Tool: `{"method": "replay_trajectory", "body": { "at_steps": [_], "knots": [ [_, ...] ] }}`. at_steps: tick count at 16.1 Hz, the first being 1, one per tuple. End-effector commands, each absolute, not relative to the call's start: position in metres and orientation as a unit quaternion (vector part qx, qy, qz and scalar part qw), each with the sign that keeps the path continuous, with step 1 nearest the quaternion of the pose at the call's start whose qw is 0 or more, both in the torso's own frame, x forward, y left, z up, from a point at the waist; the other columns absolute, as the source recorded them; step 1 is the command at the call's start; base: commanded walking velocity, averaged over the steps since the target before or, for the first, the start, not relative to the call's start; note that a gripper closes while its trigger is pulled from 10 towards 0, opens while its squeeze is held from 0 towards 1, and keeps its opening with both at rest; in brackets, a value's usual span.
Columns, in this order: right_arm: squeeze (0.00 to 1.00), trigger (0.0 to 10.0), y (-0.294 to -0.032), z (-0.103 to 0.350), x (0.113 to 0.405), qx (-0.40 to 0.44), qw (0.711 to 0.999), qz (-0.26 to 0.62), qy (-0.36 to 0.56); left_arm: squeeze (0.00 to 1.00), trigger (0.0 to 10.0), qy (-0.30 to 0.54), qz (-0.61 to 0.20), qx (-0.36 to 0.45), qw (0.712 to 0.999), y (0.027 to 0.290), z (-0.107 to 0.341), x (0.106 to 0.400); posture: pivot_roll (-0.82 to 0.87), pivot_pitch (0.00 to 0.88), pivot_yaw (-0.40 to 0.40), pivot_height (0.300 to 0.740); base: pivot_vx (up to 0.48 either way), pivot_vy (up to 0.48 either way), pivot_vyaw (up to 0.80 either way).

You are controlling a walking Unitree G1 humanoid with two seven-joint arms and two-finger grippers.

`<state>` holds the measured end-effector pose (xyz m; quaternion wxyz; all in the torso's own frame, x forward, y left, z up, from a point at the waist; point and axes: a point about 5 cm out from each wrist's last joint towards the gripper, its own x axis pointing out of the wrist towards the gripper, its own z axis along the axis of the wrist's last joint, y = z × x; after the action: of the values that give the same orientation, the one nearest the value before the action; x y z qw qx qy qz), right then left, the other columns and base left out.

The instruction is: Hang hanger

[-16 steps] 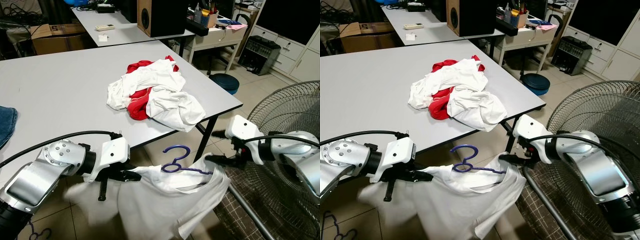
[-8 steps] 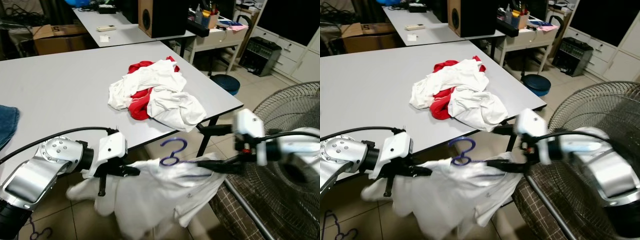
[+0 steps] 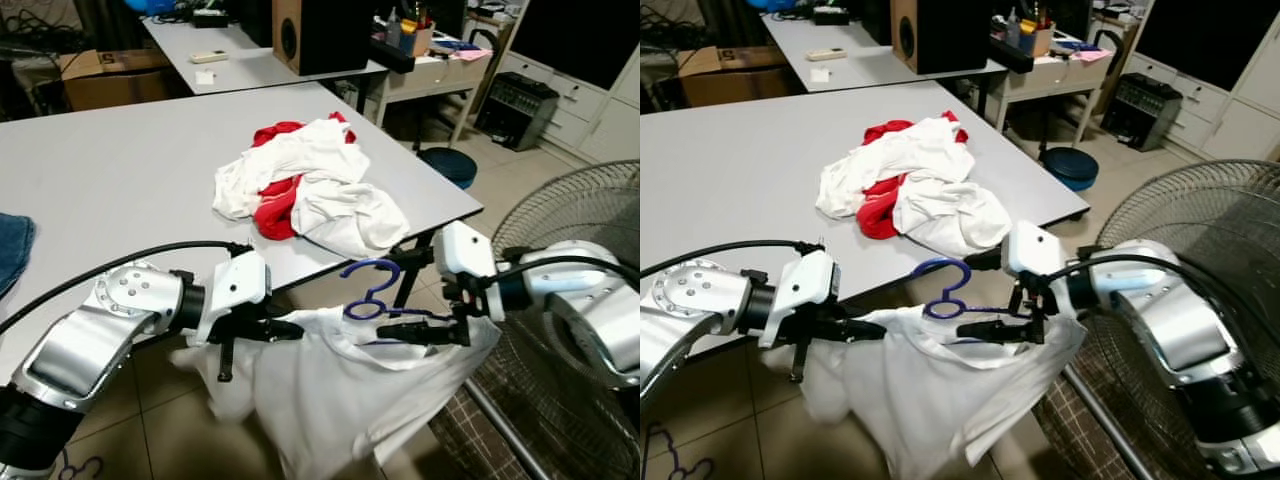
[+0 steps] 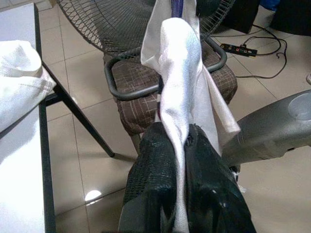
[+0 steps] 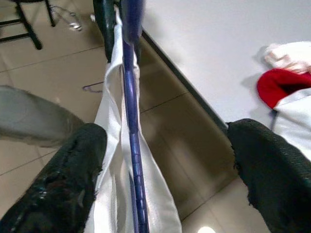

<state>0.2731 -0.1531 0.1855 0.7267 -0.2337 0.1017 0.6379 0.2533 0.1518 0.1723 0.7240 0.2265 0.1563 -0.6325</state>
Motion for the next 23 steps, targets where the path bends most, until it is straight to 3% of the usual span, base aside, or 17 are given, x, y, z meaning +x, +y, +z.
{"method": "replay_trajectory", "body": {
  "at_steps": [1,23],
  "knots": [
    [0.0,0.0,-0.153,0.188,0.275,-0.245,0.722,0.639,0.101,0.0,0.0,0.139,-0.639,0.232,0.72,0.147,0.179,0.254,-0.05,0.0,-0.062,0.74,0.0,0.0,0.0],
    [0.0,0.0,-0.129,0.182,0.284,-0.193,0.698,0.682,0.098,0.0,0.0,0.119,-0.64,0.247,0.718,0.143,0.192,0.258,-0.03,0.0,-0.067,0.74,0.0,0.0,0.0]
  ]
}}
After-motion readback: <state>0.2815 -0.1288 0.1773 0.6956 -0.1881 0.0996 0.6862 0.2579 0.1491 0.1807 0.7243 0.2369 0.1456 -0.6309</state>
